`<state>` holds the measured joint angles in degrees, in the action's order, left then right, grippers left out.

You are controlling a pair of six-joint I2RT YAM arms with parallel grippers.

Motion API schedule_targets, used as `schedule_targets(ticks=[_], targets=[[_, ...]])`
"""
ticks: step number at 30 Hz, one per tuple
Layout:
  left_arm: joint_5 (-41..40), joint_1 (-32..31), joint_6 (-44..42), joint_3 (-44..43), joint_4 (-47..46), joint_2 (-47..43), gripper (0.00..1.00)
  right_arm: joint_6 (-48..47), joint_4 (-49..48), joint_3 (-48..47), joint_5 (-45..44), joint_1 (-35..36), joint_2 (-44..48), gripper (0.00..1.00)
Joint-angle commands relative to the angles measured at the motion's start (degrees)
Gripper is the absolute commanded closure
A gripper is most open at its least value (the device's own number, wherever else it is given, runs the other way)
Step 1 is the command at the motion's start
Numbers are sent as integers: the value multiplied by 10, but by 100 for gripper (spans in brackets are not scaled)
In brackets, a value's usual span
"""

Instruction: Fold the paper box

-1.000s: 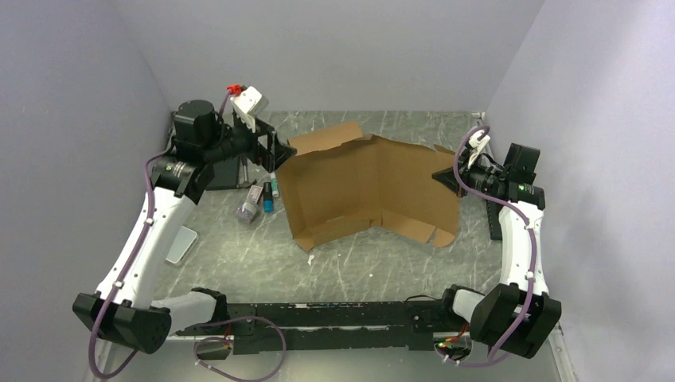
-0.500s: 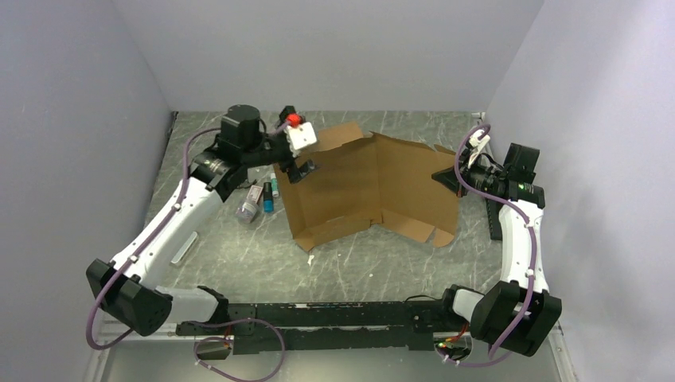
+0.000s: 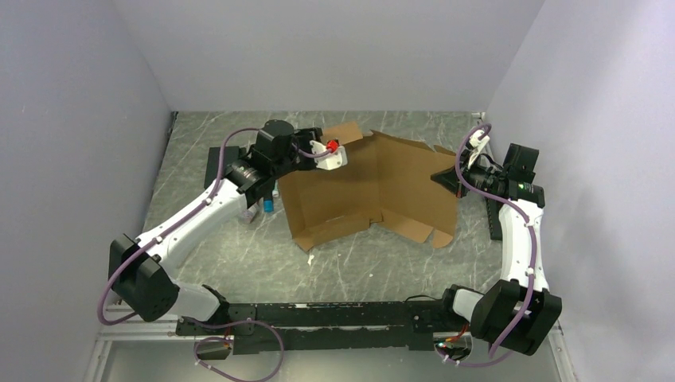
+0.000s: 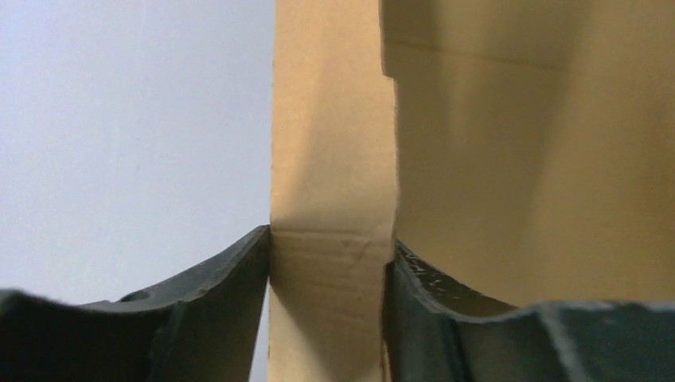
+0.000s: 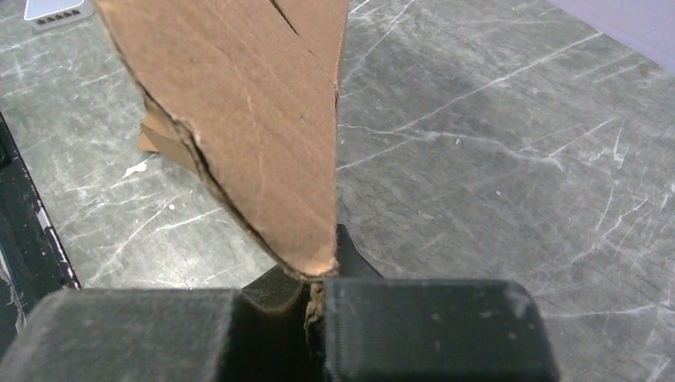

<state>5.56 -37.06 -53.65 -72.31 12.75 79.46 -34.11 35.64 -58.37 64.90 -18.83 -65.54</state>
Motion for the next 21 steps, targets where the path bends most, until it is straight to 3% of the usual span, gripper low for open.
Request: schedule_targets(ticks=[1, 7, 9, 21], targets=[[-68, -5, -34, 1, -63, 3, 52, -11, 10, -8, 13, 1, -2, 100], [-74, -6, 15, -31, -43, 0, 92, -11, 11, -8, 14, 0, -2, 100], [-62, -6, 42, -48, -17, -4, 98, -14, 13, -9, 17, 0, -1, 100], [80, 24, 163, -103, 75, -13, 100, -38, 42, -33, 58, 0, 11, 100]])
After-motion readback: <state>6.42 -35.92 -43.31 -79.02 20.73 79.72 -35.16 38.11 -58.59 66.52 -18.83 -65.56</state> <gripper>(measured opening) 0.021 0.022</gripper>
